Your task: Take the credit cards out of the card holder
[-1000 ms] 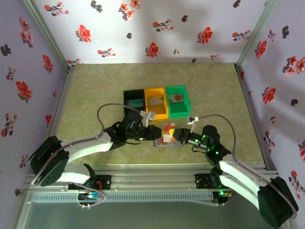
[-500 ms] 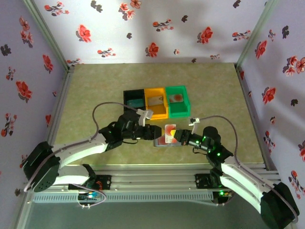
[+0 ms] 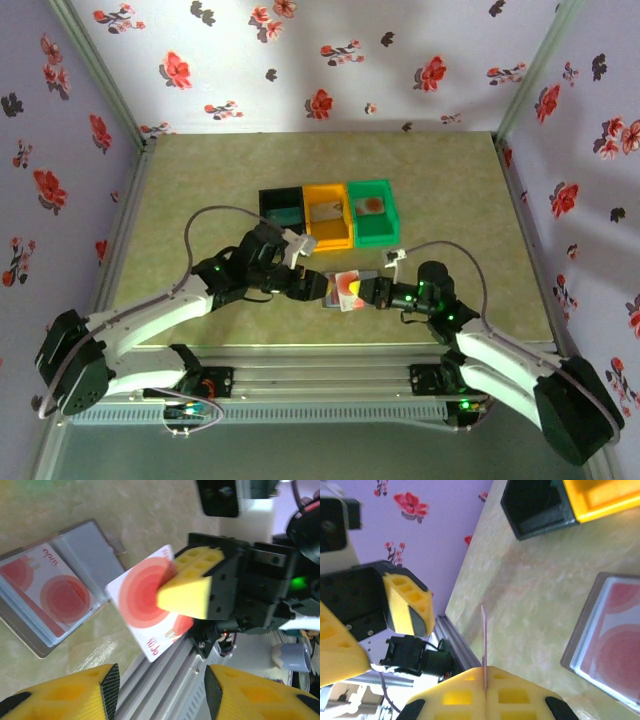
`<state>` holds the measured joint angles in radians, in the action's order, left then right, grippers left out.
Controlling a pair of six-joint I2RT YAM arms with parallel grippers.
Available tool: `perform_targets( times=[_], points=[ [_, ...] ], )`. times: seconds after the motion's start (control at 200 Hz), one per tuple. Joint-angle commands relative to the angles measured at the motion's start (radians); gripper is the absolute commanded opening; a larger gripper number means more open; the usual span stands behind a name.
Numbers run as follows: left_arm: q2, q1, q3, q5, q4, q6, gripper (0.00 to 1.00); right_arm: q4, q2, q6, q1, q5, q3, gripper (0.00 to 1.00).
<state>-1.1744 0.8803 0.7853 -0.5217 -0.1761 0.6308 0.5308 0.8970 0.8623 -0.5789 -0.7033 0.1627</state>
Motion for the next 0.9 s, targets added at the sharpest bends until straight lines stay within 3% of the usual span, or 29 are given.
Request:
perform_targets(
  times=[0.0,0.245,0.545,0.9],
  points=[
    [0.005,-0.005,0.043,-0.087,-0.081,-0.104,0.52,0.133,0.049,0.021,-0.033,-0.091,0.042,0.0],
    [-0.03,-0.006,0.02,-0.115,-0.052,-0.109,0.52,0.16,0.077,0.014,-0.084,-0.117,0.055,0.0],
    [0.035,-0.007,-0.011,-0.079,-0.038,-0.091,0.53,0.101,0.052,-0.022,-0.091,-0.088,0.064,0.0],
    [0.126,0.0,-0.158,-0.036,0.255,0.114,0.56,0.022,-0.127,0.025,-0.091,0.243,0.036,0.0]
  ],
)
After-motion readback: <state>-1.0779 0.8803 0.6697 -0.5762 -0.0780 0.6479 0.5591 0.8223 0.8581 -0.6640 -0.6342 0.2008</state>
